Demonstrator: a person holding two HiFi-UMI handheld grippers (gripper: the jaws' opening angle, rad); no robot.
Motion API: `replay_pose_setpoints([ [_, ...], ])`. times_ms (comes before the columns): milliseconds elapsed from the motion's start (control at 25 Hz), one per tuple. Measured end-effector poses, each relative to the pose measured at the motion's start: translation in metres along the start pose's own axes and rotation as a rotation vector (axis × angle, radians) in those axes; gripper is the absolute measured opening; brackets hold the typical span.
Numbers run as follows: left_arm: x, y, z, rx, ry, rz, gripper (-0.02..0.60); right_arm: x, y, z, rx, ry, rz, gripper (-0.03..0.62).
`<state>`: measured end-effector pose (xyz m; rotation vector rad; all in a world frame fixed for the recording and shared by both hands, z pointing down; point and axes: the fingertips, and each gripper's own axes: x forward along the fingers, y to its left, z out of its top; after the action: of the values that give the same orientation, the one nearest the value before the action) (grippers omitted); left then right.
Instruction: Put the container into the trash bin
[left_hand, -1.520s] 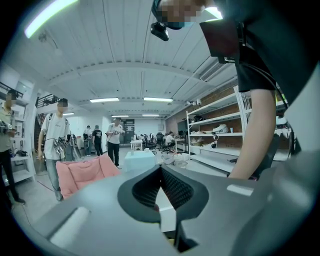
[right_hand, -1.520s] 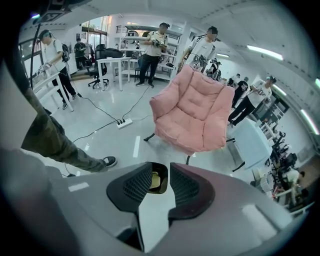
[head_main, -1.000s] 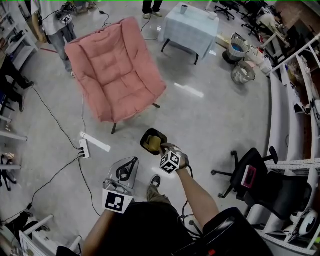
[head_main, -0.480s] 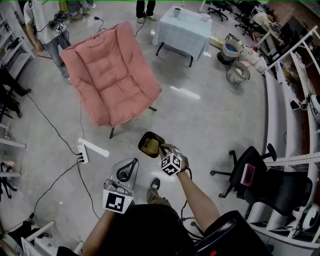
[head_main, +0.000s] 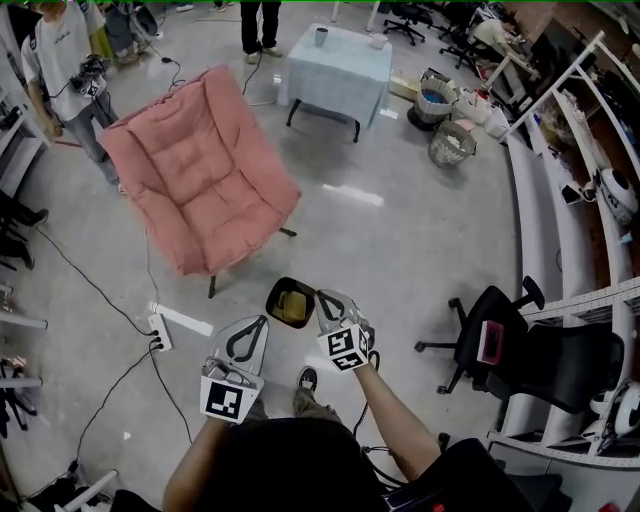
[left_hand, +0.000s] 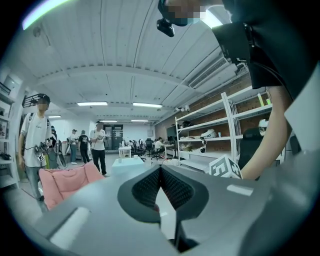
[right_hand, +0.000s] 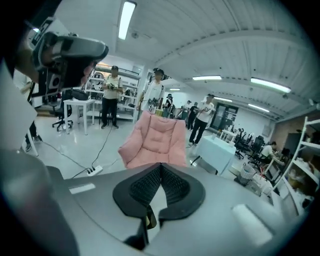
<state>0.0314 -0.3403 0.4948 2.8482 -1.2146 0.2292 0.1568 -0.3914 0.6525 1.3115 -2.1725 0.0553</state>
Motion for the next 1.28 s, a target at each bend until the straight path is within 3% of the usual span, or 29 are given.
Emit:
replay_pose_setpoints([
  [360, 0.022, -0.002, -0.007, 0.020, -0.006, -0.066, -0.006, -0.059, -0.013, 0.041, 0.131, -0.191, -0.105, 0.014],
  [560, 0.031, -0.007, -0.019, 0.014, -0.010, -0.117, -0.006, -0.078, -0.009, 0.044, 0.153, -0.206, -0.150, 0.014],
  [960, 0.043, -0.009, -0.023, 0.026, -0.005, -0.148, -0.006, -0.094, -0.008, 0.040, 0.200, -0.208, -0.190, 0.012],
  [1120, 0.049, -0.005, -0.024, 0.048, -0.054, -0.150, -0.006, -0.094, -0.011, 0.044, 0.205, -0.210, -0.194, 0.012],
  [1280, 0.051, -0.003, -0.026, 0.034, -0.019, -0.153, -0.006, -0.089, -0.012, 0.044, 0.205, -0.202, -0.183, 0.012],
])
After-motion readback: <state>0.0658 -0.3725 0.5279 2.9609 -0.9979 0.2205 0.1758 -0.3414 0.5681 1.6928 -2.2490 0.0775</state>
